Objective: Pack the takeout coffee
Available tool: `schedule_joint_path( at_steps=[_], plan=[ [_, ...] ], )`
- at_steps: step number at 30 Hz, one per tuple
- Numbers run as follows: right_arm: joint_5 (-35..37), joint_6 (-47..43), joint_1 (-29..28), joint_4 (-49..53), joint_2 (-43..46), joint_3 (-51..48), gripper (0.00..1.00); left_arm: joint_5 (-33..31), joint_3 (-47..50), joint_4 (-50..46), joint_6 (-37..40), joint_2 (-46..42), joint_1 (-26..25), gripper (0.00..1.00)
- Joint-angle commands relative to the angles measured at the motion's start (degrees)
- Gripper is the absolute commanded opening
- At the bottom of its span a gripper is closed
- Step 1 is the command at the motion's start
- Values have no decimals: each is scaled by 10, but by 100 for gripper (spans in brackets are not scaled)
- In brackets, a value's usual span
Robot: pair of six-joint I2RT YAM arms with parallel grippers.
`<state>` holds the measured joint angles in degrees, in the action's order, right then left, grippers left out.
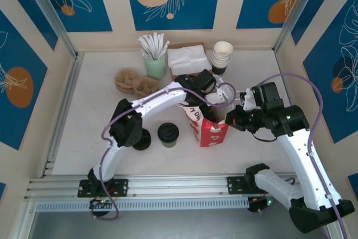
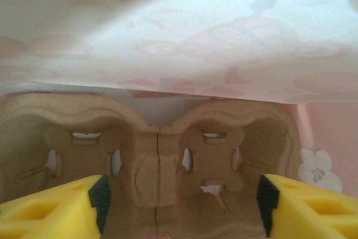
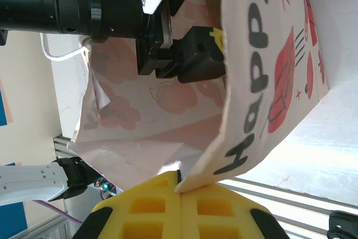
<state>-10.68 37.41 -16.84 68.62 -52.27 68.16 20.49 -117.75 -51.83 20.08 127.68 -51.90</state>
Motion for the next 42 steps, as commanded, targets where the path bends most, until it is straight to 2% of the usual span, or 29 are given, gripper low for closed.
schedule_joint_path(
  at_steps=[1, 9, 18, 25, 31, 36, 42],
  plan=[
    [-2, -4, 2, 18, 8, 6, 3, 21, -24, -10, 1, -34, -7, 78],
    [10, 29, 11, 26, 9, 6, 4, 31, -81, -63, 1, -58, -7, 94],
    [7, 50, 23, 23, 14, 10, 4, 58, -111, -60, -38, -94, -8, 94],
    [5, 62, 25, 12, 19, 10, 4, 47, -165, -64, -80, -100, -7, 93],
    [2, 62, 26, 4, 20, 15, 25, 13, -204, -53, -127, -126, -5, 93],
    [32, 25, 35, 33, 10, 54, 42, -62, -198, -41, -171, -176, -1, 93],
    [78, -46, 61, 71, -17, 136, 50, -128, -109, -13, -205, -273, 5, 94]
  ],
)
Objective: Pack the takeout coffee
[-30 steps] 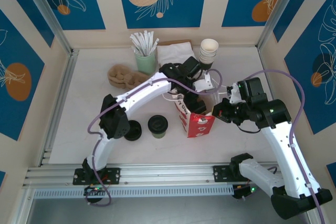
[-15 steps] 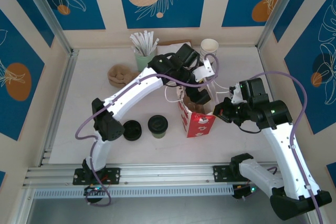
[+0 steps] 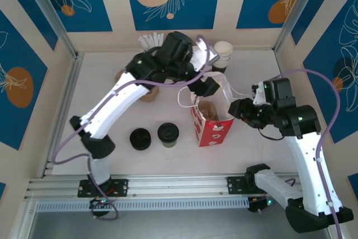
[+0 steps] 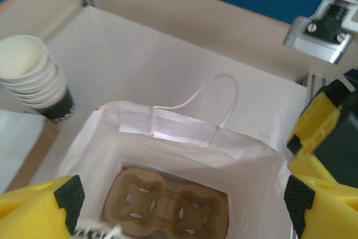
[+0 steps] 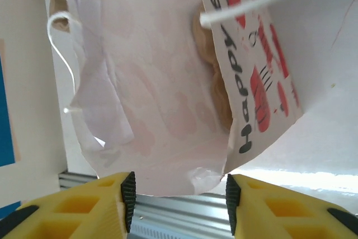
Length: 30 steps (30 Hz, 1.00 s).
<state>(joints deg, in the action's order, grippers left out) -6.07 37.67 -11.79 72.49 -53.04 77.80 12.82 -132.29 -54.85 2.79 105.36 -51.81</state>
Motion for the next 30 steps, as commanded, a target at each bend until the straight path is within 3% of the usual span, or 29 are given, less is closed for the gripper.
schedule_joint_path(
  at_steps=[1, 9, 18, 30],
  plan=[
    [37, -58, 14, 35, -16, 54, 50, -59, 57, 24, -37, -67, 4, 94],
    [55, -119, 34, 11, -87, 157, 50, -160, 252, 67, -86, -233, 12, 99],
    [29, -166, 35, -52, -163, 169, 51, -214, 448, 83, -131, -384, 17, 99],
    [34, -203, 40, -75, -216, 127, 52, -243, 573, 59, -197, -443, 18, 99]
  ],
)
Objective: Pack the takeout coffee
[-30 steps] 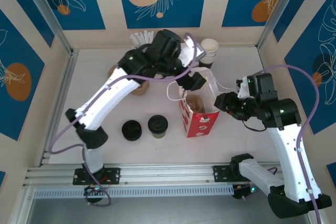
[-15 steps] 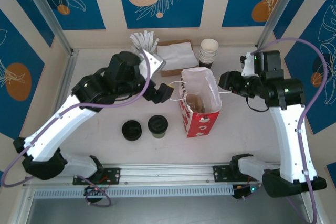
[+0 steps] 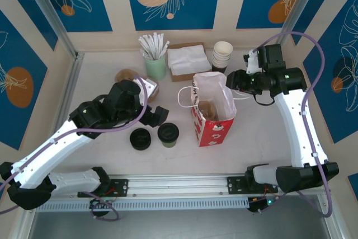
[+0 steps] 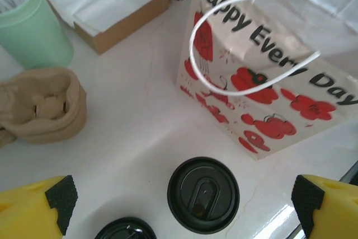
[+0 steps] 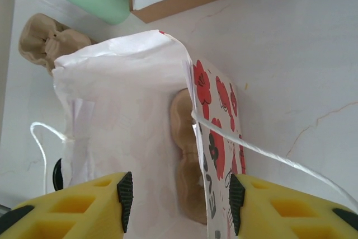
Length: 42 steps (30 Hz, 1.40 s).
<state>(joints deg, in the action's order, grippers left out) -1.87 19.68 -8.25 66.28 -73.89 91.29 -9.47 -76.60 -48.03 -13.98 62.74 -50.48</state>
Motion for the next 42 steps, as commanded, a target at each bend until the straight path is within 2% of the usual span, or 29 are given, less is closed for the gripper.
schedule_joint_path(
  at_steps=[1, 10, 15, 20, 26, 34, 38, 42],
  plan=[
    [-11, -27, 4, -15, -11, -12, 52, -20, 25, -8, -32, -18, 5, 99],
    [-48, -34, 3, -35, -41, -37, 50, -41, 107, 7, -84, -20, 4, 99],
    [-58, -27, -3, -47, -49, -44, 45, -39, 150, 13, -92, -9, 4, 99],
    [-51, -24, -7, -53, -70, -43, 41, -39, 175, 35, -94, -7, 5, 99],
    [-24, -41, -8, -27, -99, -8, 41, -27, 173, 47, -88, 7, 4, 99],
    [13, -73, -9, 38, -93, 71, 55, -26, 168, 46, -84, 17, 5, 99],
    [11, -87, -8, 24, -74, 83, 61, -26, 163, 45, -80, 23, 5, 99],
    [-7, -95, -6, -1, -89, 90, 63, -23, 156, 44, -76, 28, 4, 99]
  ],
)
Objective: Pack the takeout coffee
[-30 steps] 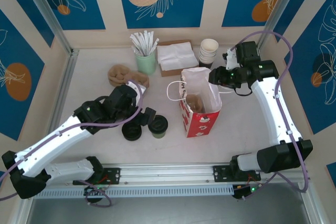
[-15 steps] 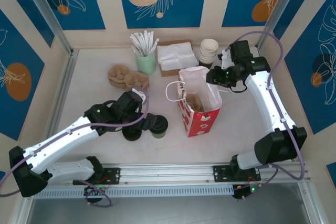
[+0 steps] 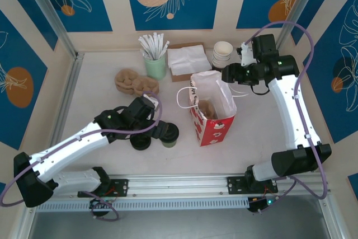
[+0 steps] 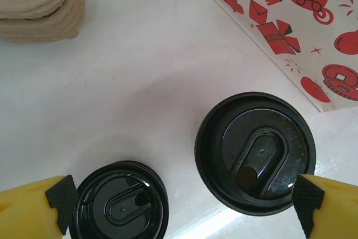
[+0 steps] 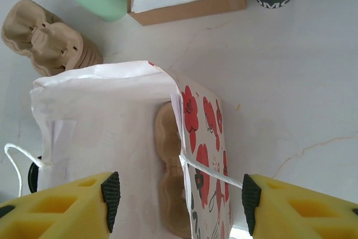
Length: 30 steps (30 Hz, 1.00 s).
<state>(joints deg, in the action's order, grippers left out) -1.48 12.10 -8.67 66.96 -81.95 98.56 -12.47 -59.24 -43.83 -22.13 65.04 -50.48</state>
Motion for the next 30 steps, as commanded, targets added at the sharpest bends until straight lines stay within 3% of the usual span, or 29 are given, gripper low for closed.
schedule_joint_path(
  at_steps=[1, 11, 16, 19, 23, 27, 30],
  plan=[
    [-17, -21, -2, -10, -16, 20, 63, 9, -20, 1, 6, 6, 4, 99],
    [-80, -36, -1, -10, -93, 32, 63, 41, -14, 5, 17, 7, 4, 99],
    [-64, -40, -2, -5, -125, 36, 62, 42, -8, 10, 16, -3, 4, 99],
    [-80, -43, -3, -4, -131, 37, 55, 38, -8, 8, 18, -2, 4, 99],
    [-90, -39, -8, -17, -114, 21, 24, 23, -8, 9, 20, -3, 5, 99],
    [-78, -28, -15, -51, -67, -3, 5, 13, -11, 23, 26, -16, 4, 99],
    [-58, -13, -19, -82, -20, -24, 0, 10, -11, 36, 32, -30, 5, 99]
  ],
)
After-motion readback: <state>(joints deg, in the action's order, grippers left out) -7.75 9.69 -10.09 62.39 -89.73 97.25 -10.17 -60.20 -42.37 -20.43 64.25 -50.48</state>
